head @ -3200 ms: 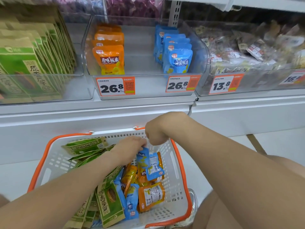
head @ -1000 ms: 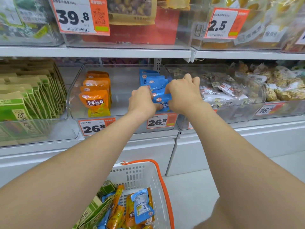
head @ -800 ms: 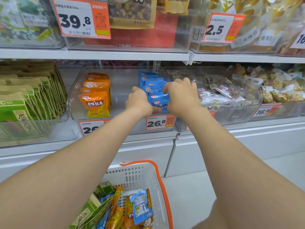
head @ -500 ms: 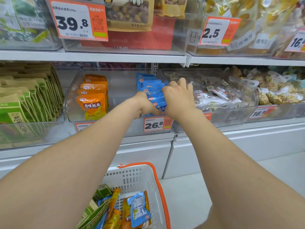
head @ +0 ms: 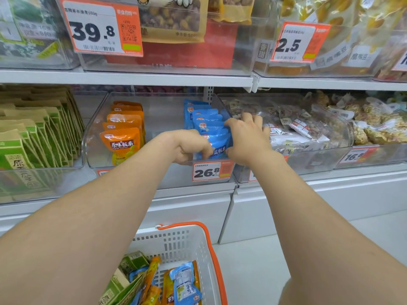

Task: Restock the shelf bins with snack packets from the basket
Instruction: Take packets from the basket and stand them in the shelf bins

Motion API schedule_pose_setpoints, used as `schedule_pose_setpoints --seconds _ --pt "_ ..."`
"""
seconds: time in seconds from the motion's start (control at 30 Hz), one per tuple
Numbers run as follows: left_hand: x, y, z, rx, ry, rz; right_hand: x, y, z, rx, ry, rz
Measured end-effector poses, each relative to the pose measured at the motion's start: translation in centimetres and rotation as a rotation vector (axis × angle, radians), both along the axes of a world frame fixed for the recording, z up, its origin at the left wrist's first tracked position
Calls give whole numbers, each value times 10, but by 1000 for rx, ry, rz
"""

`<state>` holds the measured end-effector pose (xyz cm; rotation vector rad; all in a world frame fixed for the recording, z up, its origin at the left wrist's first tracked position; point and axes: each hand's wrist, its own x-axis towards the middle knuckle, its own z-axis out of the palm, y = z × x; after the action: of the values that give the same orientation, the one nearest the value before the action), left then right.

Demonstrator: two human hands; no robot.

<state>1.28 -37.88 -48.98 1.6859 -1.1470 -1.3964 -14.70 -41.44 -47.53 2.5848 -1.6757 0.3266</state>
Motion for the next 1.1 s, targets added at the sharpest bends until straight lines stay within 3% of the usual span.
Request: schedule_pose_setpoints --seconds 0.13,0.33,0.43,0.53,0.73,1.1 --pt "1 8 17 -51 318 100 2 11 8 118 -181 49" --pt "-2 -7 15 -235 314 497 14 6 1 23 -492 48" --pt "3 -24 7 -190 390 665 22 -5 -2 -22 -548 23" --pt "7 -38 1 -153 516 685 27 -15 0 -14 -614 3" --pt "15 -70 -5 -160 586 716 35 -28 4 34 -522 0" --pt "7 -88 -8 -208 437 778 38 -36 3 -25 -447 -30"
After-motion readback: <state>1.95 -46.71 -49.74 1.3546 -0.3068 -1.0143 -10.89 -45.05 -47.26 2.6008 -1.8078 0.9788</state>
